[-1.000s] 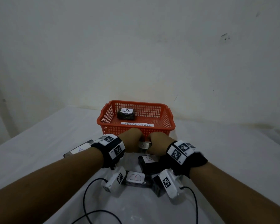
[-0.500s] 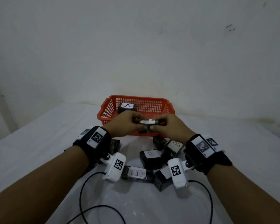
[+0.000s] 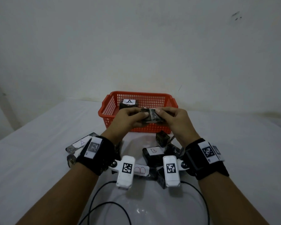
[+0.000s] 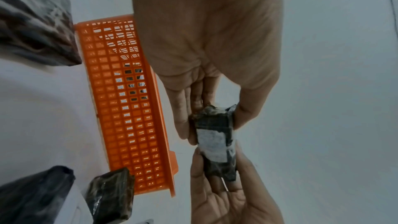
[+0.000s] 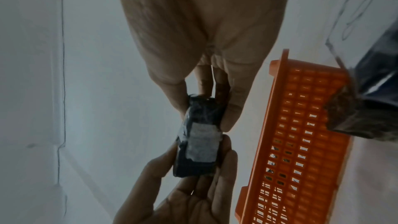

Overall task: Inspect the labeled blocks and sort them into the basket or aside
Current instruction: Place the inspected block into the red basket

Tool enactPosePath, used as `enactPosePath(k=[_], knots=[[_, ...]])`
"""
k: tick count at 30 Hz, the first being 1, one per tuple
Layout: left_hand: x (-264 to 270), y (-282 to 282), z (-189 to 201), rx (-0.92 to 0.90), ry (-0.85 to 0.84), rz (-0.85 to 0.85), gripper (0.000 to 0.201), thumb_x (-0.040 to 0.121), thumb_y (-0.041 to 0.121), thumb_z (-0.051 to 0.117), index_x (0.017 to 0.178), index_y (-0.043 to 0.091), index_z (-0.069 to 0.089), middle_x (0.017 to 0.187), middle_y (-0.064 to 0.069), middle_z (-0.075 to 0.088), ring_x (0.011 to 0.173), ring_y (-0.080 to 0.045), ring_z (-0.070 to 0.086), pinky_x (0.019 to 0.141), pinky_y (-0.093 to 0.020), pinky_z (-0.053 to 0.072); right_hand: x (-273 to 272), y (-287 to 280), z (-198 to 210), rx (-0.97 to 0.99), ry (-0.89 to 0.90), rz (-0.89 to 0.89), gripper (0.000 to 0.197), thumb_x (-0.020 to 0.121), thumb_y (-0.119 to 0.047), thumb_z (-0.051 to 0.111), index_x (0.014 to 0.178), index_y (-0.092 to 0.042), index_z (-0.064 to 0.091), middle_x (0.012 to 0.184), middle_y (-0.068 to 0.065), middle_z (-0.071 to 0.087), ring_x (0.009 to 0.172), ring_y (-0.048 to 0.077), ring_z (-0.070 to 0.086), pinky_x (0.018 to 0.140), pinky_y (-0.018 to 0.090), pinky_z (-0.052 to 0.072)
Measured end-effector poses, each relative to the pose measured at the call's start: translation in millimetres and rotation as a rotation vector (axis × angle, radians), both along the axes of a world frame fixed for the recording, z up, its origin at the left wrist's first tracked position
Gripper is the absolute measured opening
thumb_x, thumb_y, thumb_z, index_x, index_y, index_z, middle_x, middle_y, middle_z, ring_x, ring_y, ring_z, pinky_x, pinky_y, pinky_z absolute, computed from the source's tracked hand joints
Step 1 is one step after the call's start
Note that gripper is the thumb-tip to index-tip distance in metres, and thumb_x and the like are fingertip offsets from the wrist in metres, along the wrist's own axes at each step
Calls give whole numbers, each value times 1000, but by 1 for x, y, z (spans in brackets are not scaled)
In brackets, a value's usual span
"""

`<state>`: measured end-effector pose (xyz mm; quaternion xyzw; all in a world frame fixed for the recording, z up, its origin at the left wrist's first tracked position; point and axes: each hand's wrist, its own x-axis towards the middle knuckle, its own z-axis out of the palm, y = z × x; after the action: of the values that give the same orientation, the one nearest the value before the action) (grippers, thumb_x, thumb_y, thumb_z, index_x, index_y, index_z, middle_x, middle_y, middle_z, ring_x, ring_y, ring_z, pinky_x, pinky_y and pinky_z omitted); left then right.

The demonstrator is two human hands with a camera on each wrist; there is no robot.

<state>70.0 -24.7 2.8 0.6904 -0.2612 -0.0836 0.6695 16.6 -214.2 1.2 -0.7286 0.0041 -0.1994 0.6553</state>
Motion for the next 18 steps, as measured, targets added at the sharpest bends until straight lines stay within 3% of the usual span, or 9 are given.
enactPosePath(k=[5, 11, 18], knots=[[1, 3, -6, -12, 10, 93, 25, 97, 13, 62, 119, 5, 71, 111, -11, 76, 104, -25, 74, 92, -36, 60, 4, -4, -10, 71, 87, 130, 31, 86, -15, 81, 114, -4, 74, 110, 12, 79, 106, 26, 77, 95, 41, 60], [-3, 4, -11, -48, 50, 16, 23, 97, 9, 61, 117, 4, 71, 114, -16, 75, 107, -27, 73, 93, -34, 60, -4, -8, -15, 30, 75, 75, 26, 85, -11, 82, 109, -5, 76, 105, 11, 80, 101, 24, 77, 94, 37, 61], [-6, 1, -18, -52, -9, -16, 31, 93, 5, 67, 124, 7, 68, 117, -9, 75, 111, -20, 72, 95, -32, 58, -9, -2, -21, -25, 40, 26, 28, 86, -24, 83, 110, -12, 79, 105, 3, 81, 103, 18, 77, 101, 41, 58]])
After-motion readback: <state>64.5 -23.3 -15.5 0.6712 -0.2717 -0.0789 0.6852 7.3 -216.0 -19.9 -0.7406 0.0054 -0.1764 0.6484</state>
